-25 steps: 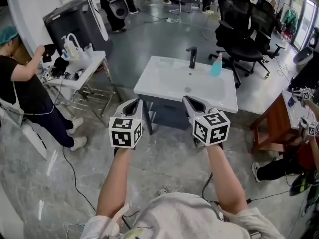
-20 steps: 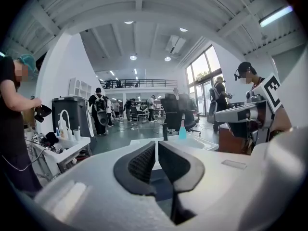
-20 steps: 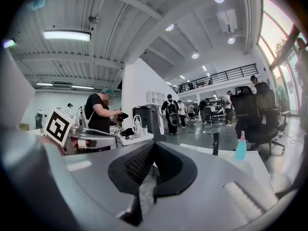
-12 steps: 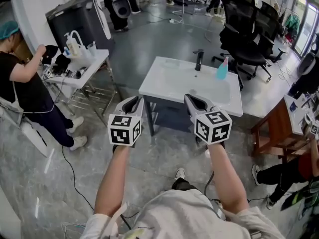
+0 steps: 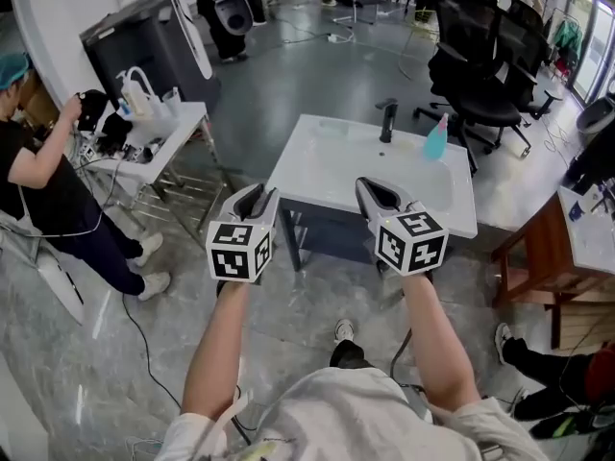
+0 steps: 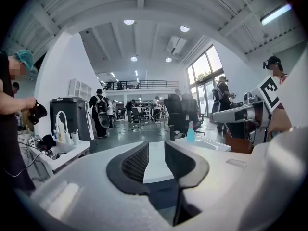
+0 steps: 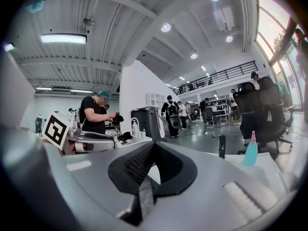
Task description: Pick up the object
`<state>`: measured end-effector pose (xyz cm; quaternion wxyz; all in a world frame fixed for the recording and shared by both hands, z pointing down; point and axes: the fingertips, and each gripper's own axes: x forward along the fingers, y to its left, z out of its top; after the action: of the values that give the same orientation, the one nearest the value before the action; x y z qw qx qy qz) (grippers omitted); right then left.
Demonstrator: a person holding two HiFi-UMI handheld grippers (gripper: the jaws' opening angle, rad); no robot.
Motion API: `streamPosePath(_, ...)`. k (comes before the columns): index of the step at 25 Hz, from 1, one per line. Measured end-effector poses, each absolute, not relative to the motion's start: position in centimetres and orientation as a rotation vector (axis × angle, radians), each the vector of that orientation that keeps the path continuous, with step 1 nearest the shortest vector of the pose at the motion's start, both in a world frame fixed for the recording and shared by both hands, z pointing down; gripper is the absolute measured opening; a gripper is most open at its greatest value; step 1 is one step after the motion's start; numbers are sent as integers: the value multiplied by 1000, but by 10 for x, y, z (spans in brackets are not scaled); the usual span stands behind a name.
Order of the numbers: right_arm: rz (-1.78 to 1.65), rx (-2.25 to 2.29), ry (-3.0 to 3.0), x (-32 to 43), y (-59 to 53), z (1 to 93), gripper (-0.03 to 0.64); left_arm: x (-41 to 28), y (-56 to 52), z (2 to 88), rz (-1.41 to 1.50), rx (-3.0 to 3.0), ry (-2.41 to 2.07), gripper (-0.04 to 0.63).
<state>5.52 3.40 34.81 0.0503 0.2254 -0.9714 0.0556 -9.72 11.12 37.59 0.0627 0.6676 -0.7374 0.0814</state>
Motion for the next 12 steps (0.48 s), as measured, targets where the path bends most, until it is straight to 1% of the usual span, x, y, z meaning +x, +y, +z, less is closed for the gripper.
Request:
streamPosePath(6,179,691,-2965,41,-13,347,3,-108,60,376,252,2031,-2219,107)
streamPosePath(9,178,691,-2968,35,-35,346,3,-113,35,376,258,2040,-2209,138)
streamPosePath(12,176,683,-2964,30,-58,347,3,-116,9,376,268,2053,-2200,143)
